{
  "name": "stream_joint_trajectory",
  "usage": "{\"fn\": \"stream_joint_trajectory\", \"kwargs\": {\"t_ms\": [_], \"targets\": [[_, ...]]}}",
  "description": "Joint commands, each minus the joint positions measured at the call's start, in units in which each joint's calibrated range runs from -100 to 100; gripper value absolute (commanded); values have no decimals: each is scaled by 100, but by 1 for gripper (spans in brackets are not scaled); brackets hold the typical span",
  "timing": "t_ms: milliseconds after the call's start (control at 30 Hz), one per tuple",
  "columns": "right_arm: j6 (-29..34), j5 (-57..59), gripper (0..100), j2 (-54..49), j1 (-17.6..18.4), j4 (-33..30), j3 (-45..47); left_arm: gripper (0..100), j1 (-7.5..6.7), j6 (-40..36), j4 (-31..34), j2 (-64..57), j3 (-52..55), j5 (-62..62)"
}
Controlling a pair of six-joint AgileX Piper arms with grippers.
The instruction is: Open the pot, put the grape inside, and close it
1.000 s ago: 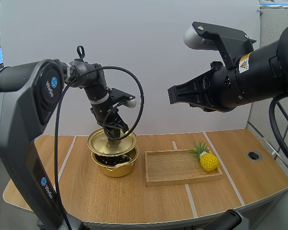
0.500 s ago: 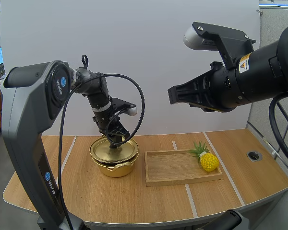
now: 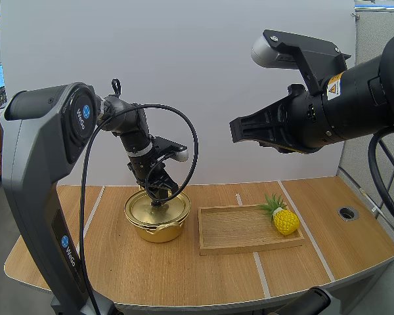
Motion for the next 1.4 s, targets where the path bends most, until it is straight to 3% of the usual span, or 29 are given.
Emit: {"fn": "stream_joint_trajectory", "kwargs": {"t_ms": [0,100,133,500,633,833,1200,1367], "targets": [[-56,0,0,-54,-25,-26,8,51,-3,33,-32,-32,51,6],[-56,0,0,-54,-25,-26,8,98,-3,33,-32,-185,51,65],[-56,0,0,-54,-25,-26,8,100,-3,33,-32,-233,51,70],[-56,0,0,-54,-25,-26,8,100,-3,33,4,-1590,-100,923],[-56,0,0,-54,-25,-26,8,100,-3,24,11,-2430,-298,1595],[-56,0,0,-54,-25,-26,8,100,-3,24,105,-3733,-660,1595],[-56,0,0,-54,-25,-26,8,100,-3,-436,1267,-5573,-850,1595],[-56,0,0,-54,-25,-26,8,100,-3,-676,1362,-6210,-850,1595]]}}
